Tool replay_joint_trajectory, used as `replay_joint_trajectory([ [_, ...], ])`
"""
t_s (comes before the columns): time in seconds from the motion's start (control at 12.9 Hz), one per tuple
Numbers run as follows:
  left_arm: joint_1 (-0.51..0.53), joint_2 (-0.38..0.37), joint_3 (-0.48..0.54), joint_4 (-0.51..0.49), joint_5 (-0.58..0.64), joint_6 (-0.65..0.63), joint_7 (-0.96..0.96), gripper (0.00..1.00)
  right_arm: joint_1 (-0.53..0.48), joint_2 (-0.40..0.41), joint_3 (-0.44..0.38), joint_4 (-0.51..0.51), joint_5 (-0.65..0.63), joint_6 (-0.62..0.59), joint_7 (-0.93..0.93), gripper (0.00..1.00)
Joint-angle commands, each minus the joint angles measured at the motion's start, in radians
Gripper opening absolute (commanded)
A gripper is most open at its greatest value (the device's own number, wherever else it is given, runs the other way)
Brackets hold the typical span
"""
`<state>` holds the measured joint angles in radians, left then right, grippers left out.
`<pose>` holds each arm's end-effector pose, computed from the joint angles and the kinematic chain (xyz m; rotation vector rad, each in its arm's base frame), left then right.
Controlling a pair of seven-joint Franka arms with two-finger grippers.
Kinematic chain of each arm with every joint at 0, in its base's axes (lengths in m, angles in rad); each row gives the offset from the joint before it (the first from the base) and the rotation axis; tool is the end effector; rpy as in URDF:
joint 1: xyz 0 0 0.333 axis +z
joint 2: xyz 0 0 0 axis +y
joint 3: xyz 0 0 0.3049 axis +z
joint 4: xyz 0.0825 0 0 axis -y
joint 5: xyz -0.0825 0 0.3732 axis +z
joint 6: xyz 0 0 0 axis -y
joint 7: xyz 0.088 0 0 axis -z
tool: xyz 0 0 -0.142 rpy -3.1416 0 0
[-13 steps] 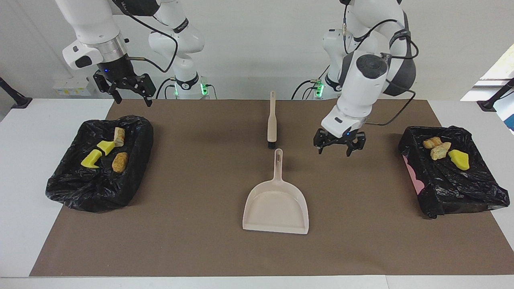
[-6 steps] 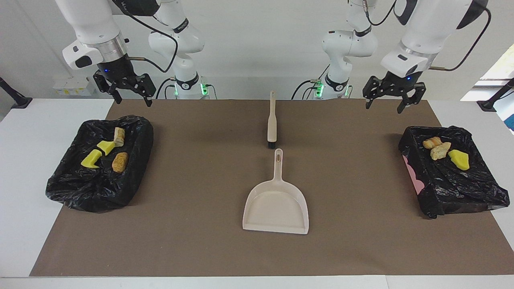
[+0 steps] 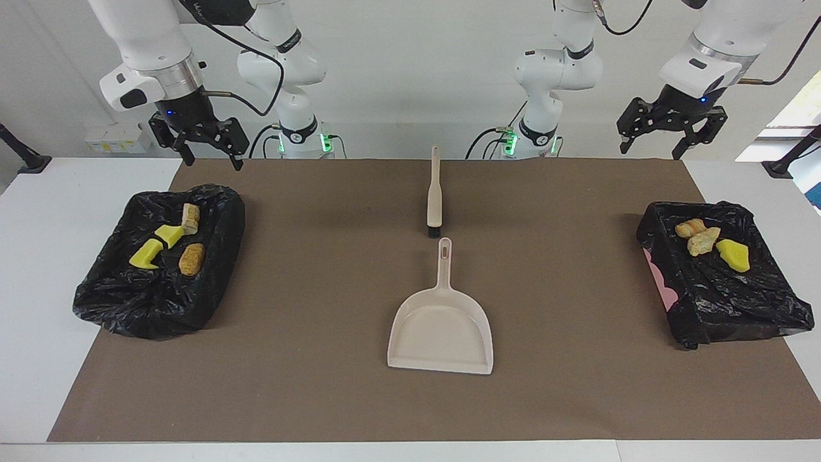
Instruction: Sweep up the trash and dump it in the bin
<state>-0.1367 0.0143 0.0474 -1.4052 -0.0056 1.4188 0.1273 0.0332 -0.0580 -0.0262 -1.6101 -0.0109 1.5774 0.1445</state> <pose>0.5290 -0.0484 0.6324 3.1182 -0.3404 -0.0009 0.5278 0.0018 0.5919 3.1265 -0.2153 0.0406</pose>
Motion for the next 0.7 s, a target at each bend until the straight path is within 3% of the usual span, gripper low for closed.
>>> replay_joint_trajectory([
  [0.0, 0.019, 0.046, -0.008, 0.074, -0.01, -0.044, 0.014, 1.0, -0.004, -0.011, -0.005, -0.007, 0.019, -0.008, -0.01, 1.0],
  [0.39, 0.017, -0.028, -0.012, -0.015, -0.008, -0.017, 0.015, 1.0, -0.004, -0.011, -0.006, -0.008, 0.019, -0.008, -0.01, 1.0],
  [0.62, 0.025, -0.027, -0.012, -0.015, -0.005, 0.005, 0.006, 1.0, -0.004, -0.014, -0.006, -0.01, 0.019, -0.037, -0.011, 1.0],
])
